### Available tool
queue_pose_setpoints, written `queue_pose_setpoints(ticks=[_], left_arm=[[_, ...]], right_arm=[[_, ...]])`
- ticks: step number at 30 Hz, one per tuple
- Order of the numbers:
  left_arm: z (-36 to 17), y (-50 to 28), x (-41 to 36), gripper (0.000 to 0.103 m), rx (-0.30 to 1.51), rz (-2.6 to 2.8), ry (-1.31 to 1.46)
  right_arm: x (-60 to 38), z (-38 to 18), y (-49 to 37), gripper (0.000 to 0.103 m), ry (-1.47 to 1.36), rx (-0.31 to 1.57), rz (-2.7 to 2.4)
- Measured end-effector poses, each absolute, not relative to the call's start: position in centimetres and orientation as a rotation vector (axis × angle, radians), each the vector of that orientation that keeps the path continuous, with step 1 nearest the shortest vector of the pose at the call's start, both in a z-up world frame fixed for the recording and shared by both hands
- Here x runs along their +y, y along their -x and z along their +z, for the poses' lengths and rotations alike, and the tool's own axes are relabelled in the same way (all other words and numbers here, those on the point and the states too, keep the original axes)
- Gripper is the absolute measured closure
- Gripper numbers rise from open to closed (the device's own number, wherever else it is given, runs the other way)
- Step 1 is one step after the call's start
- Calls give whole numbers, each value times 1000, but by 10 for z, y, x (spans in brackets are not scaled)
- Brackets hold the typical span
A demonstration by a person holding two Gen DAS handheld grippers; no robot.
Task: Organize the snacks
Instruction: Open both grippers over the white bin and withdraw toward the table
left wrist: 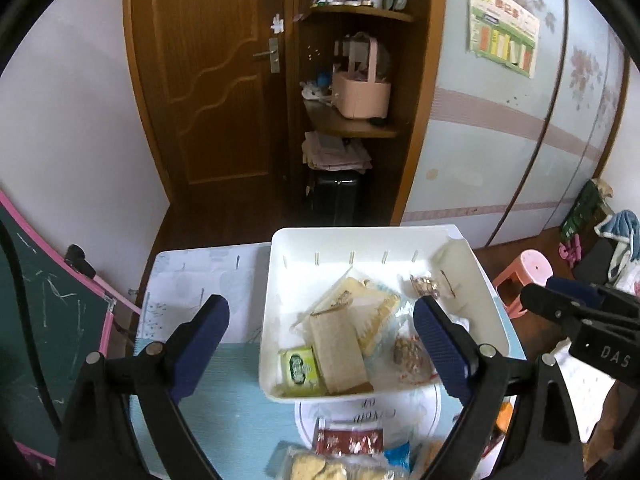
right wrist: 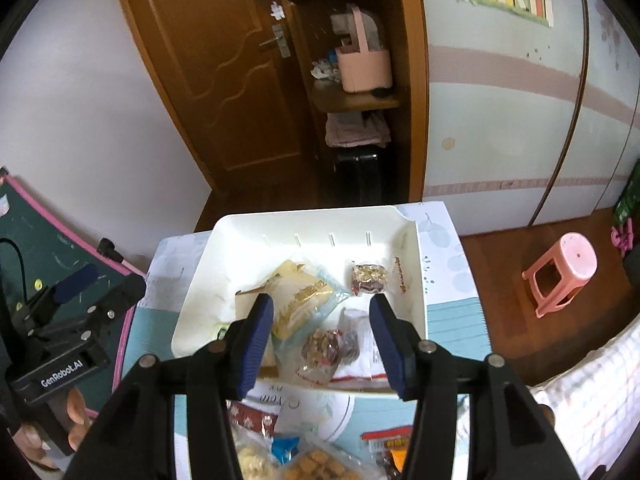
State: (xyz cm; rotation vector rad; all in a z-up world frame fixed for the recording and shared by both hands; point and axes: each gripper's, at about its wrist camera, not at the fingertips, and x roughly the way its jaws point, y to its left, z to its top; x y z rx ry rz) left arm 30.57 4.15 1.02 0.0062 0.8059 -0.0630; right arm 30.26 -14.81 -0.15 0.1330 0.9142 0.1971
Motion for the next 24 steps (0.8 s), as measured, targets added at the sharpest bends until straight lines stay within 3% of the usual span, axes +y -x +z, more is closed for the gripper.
queue_pose_setpoints(ticks=[6,10,24], left_arm=[[23,-253,31,10,751,-101,-98],[28,-215,24,10,754,-140,-127],[6,-110,25,6,710,-194,-117]], right_arm=[[-147,17,-256,51,-121,880,227],[-149,23,-224,41,-122,858,228],[-155,-2,-151,20,-145,884,228]])
